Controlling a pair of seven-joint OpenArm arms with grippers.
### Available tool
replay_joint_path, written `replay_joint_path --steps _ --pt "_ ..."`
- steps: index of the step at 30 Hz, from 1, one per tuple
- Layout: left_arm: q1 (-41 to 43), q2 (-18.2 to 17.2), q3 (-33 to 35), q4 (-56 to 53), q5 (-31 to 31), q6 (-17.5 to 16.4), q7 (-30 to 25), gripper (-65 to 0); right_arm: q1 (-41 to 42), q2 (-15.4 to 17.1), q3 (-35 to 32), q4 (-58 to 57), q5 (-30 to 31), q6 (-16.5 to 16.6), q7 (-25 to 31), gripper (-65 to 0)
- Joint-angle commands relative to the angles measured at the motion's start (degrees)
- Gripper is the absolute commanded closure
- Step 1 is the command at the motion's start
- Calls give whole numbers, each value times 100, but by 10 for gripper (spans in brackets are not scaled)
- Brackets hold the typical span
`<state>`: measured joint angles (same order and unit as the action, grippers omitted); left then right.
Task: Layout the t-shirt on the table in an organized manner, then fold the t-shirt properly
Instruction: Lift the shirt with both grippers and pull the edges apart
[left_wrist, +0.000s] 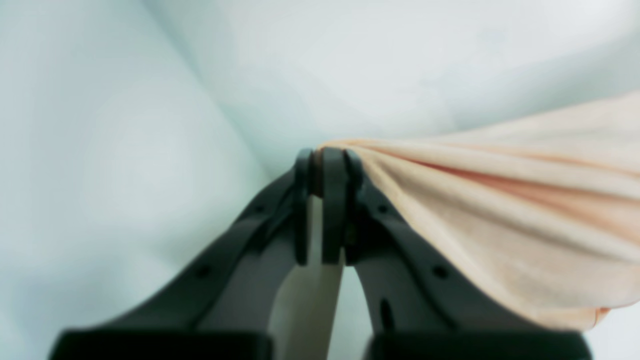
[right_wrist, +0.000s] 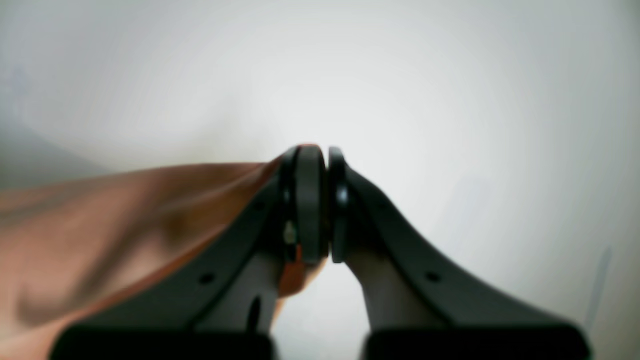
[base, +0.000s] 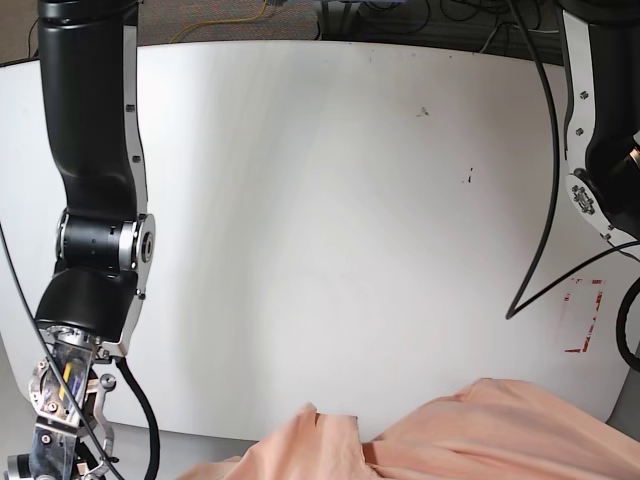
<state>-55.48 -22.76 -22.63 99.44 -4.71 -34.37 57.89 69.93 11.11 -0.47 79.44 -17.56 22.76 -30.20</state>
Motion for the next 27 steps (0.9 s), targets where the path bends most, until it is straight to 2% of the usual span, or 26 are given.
replay_joint_path --steps 1,7,19,27 --pt "-276 -181 0 -58 -26 4 -123 0 246 150 25 -27 -6 -65 105 0" --pt "-293 -286 0 -137 -26 -295 -123 0 220 247 34 -27 2 -57 88 0" --pt "-267 -295 -9 -128 -26 -312 -114 0 88 352 385 -54 2 -48 70 0" --pt "-135 -260 -9 -93 -26 -348 -97 0 -360 361 403 228 -15 102 9 0"
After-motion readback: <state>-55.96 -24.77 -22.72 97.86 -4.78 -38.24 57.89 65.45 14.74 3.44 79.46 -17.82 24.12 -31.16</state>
